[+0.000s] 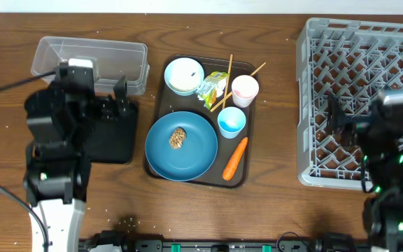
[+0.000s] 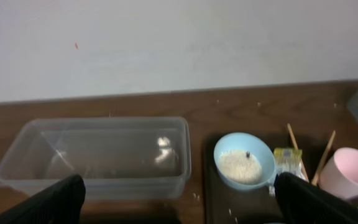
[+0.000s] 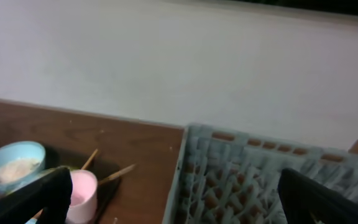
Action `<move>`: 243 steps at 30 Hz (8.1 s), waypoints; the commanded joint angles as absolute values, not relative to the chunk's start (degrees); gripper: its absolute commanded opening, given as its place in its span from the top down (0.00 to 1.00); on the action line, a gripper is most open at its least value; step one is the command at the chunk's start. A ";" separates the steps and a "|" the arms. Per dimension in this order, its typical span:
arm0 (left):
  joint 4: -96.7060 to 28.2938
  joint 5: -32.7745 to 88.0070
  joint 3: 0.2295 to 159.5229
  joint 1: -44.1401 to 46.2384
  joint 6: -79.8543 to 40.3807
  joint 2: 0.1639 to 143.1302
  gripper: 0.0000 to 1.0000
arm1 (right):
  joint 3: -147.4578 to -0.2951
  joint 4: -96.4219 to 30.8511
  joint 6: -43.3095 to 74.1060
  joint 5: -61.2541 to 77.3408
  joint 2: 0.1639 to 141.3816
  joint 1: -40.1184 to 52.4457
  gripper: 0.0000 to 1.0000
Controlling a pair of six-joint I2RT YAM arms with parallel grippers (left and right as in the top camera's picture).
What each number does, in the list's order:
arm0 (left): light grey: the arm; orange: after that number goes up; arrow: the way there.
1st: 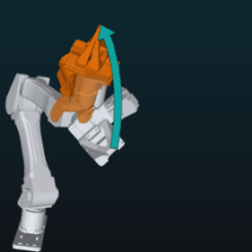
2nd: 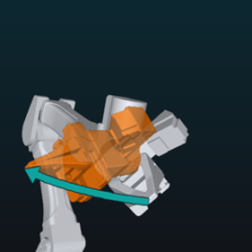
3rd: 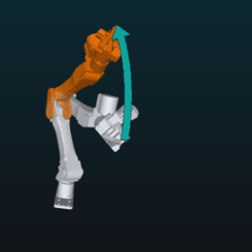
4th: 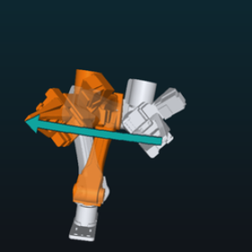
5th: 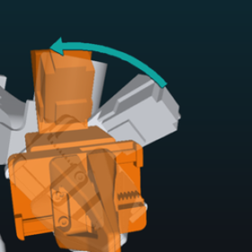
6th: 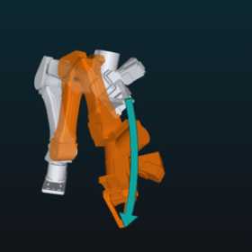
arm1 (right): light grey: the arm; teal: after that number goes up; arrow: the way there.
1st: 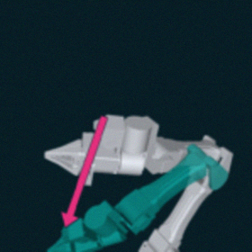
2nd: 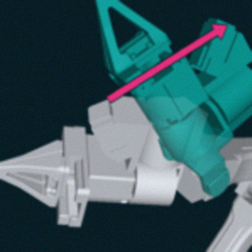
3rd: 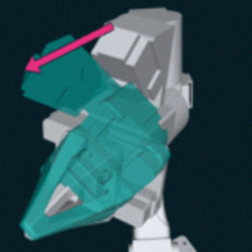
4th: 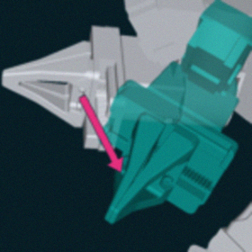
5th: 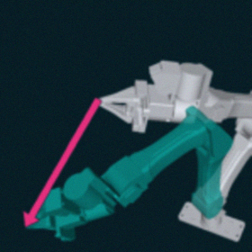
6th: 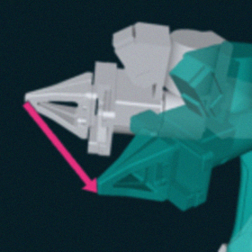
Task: Sort waste into correct bins and load items into the dishwasher rack
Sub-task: 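Move the left gripper over the blue plate on the tray, then grasp the blue plate rim with the left gripper and lift, then tilt the blue plate over the black tray to dump the food scrap, then carry the blue plate back and set it on the serving tray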
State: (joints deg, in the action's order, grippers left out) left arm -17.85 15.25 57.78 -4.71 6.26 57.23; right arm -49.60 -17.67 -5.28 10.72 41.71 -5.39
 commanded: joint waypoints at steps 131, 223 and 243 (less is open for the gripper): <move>-49.30 -2.22 65.65 42.50 -7.81 101.38 0.94 | -77.78 -65.12 -4.82 17.78 70.89 -4.84 0.09; -49.21 13.98 65.87 31.59 6.68 83.48 0.94 | -77.78 -62.85 -5.41 16.93 70.89 -4.84 0.08; -48.69 9.58 65.87 34.41 1.65 91.39 0.47 | -77.76 -63.72 -4.75 17.50 70.89 -4.84 0.08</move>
